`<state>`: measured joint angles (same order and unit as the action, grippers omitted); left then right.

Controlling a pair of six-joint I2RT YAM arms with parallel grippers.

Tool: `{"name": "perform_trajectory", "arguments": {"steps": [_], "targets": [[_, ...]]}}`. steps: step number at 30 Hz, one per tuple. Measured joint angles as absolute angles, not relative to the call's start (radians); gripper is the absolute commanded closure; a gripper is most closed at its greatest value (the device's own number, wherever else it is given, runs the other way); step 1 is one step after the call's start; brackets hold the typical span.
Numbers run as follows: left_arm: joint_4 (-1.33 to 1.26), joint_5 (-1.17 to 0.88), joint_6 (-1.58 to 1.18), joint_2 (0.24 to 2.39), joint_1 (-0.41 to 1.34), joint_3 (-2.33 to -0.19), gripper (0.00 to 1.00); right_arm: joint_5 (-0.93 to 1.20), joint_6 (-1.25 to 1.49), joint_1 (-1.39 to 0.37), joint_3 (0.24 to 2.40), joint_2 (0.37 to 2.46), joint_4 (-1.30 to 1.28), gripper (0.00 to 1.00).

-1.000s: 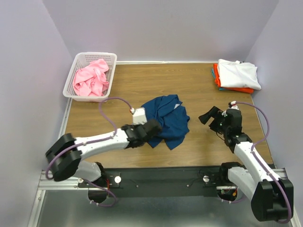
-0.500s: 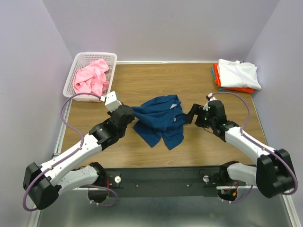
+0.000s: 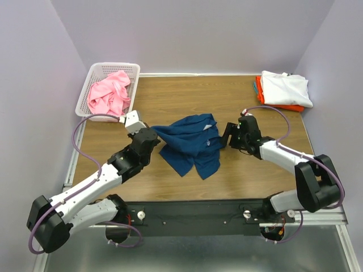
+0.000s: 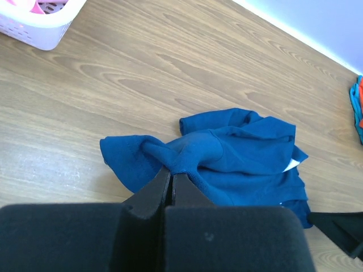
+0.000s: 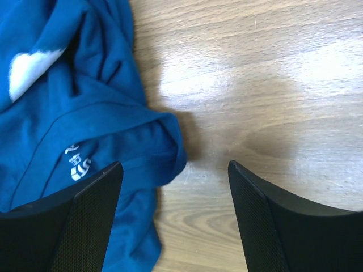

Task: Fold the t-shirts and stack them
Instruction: Flatten the tshirt out

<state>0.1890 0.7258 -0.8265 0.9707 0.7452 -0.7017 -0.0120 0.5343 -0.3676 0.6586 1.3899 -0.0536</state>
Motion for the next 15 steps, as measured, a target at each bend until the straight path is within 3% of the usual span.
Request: {"name": "perform_trajectory", "arguments": {"steps": [6, 9, 10, 11, 12, 13, 15], "targets": [[0.109, 0.724, -0.804, 0.877, 0.745, -0.593, 1.0, -0.018, 0.549, -0.368, 0.683, 1.462, -0.053, 0.31], [0.087, 0.72, -0.804, 0.858, 0.745, -0.587, 1.0, -0.018, 0.558, -0.369, 0.689, 1.499, -0.052, 0.41], [0.08, 0.717, -0.803, 0.858, 0.745, -0.587, 1.0, -0.018, 0.564, -0.372, 0.691, 1.503, -0.049, 0.46], [0.077, 0.71, -0.802, 0.862, 0.745, -0.588, 1.0, -0.014, 0.567, -0.374, 0.693, 1.507, -0.048, 0.59], [0.077, 0.704, -0.801, 0.871, 0.744, -0.592, 1.0, -0.007, 0.571, -0.379, 0.694, 1.513, -0.044, 0.63], [0.079, 0.7, -0.801, 0.879, 0.744, -0.596, 1.0, 0.004, 0.574, -0.381, 0.694, 1.517, -0.041, 0.75], [0.089, 0.694, -0.801, 0.907, 0.743, -0.606, 1.0, 0.026, 0.577, -0.384, 0.694, 1.531, -0.028, 0.84]]}}
